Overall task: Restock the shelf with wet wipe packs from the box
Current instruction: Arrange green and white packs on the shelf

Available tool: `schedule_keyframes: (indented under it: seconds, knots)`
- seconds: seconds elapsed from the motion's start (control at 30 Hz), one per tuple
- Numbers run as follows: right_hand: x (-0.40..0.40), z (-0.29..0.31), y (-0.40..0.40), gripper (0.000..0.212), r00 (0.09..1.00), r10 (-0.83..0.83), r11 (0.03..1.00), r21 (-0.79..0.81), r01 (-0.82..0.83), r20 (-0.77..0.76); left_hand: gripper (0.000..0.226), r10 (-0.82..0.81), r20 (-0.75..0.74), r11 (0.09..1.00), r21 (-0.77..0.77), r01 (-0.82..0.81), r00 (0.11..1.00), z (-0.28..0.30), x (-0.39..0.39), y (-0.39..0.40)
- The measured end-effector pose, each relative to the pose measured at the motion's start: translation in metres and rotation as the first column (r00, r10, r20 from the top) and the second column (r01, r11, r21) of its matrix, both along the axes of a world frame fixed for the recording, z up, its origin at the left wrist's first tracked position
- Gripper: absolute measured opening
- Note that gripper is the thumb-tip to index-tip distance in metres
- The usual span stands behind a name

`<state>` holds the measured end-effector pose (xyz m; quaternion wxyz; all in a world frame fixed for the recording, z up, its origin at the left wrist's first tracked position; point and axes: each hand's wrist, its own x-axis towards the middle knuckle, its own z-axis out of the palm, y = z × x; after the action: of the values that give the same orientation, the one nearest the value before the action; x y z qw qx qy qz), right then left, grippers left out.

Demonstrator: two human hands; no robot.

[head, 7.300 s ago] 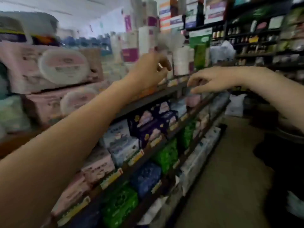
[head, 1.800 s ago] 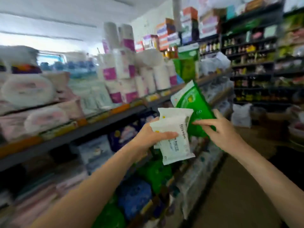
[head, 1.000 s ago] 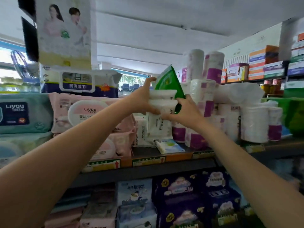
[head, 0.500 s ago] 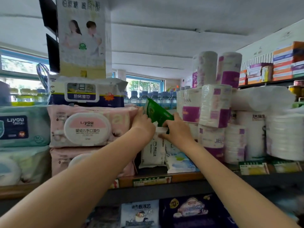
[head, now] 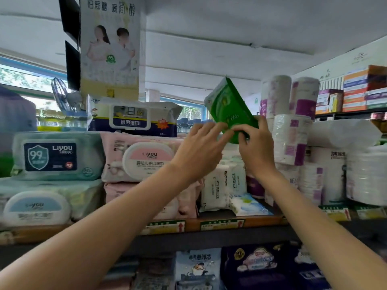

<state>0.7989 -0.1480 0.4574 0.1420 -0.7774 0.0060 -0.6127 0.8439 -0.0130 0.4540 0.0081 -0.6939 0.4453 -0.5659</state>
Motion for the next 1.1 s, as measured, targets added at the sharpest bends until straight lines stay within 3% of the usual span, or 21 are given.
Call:
schedule_keyframes:
  seconds: [0.1, 0.17, 0.23, 0.3, 0.37, 0.43, 0.5, 0.6, 0.67, 0.73, 0.83, 0.97, 1.1]
  knots:
    - [-0.027, 0.026, 0.045, 0.024, 0.992, -0.122, 0.982, -0.146, 0.119, -0.012, 0.056, -0.042, 0.099, 0.965, -0.255, 0.066, 0.994, 0.024, 0.004, 0.049]
    - [-0.042, 0.041, 0.094, 0.024, 0.956, -0.276, 0.912, -0.341, 0.228, -0.100, 0.061, 0.001, 0.062, 0.956, -0.294, 0.017, 0.998, 0.034, 0.004, 0.092]
    - [-0.051, 0.052, 0.134, 0.024, 0.932, -0.333, 0.823, -0.527, 0.214, -0.141, 0.062, 0.031, -0.050, 0.964, -0.264, -0.043, 0.998, 0.037, -0.003, 0.122]
    - [-0.048, 0.056, 0.186, 0.023, 0.959, -0.251, 0.758, -0.642, 0.111, -0.130, 0.060, 0.049, -0.290, 0.968, -0.221, -0.117, 0.956, 0.037, -0.004, 0.171]
    - [-0.041, 0.055, 0.234, 0.022, 0.997, -0.040, 0.790, -0.613, -0.007, -0.064, 0.046, -0.017, -0.429, 0.956, -0.271, -0.111, 0.903, 0.035, 0.000, 0.225]
    - [-0.030, 0.057, 0.276, 0.015, 0.971, 0.229, 0.862, -0.476, -0.173, 0.062, 0.038, -0.168, -0.429, 0.914, -0.405, -0.022, 0.888, 0.036, 0.005, 0.283]
    - [-0.016, 0.065, 0.305, 0.022, 0.944, 0.307, 0.889, -0.390, -0.240, 0.119, 0.038, -0.335, -0.437, 0.830, -0.555, 0.043, 0.835, 0.041, 0.006, 0.323]
    - [0.010, 0.082, 0.351, 0.064, 0.920, 0.391, 0.829, -0.421, -0.369, -0.038, 0.036, -0.552, -0.502, 0.732, -0.674, 0.099, 0.666, 0.057, 0.007, 0.374]
    - [0.024, 0.092, 0.380, 0.078, 0.883, 0.431, 0.791, -0.394, -0.468, -0.185, 0.034, -0.584, -0.601, 0.750, -0.656, 0.080, 0.546, 0.060, 0.012, 0.405]
    - [0.039, 0.101, 0.404, 0.078, 0.828, 0.417, 0.773, -0.333, -0.540, -0.374, 0.034, -0.555, -0.702, 0.792, -0.610, 0.024, 0.446, 0.051, 0.020, 0.433]
    - [0.069, 0.108, 0.433, 0.053, 0.751, 0.313, 0.779, -0.295, -0.553, -0.581, 0.040, -0.558, -0.751, 0.766, -0.629, -0.128, 0.353, 0.032, 0.041, 0.461]
    - [0.129, 0.098, 0.453, 0.035, 0.679, 0.208, 0.818, -0.256, -0.516, -0.705, 0.058, -0.441, -0.830, 0.753, -0.550, -0.363, 0.343, 0.032, 0.081, 0.472]
    - [0.174, 0.068, 0.455, 0.035, 0.591, -0.006, 0.861, -0.305, -0.407, -0.806, 0.057, -0.233, -0.898, 0.839, -0.380, -0.389, 0.374, 0.027, 0.106, 0.463]
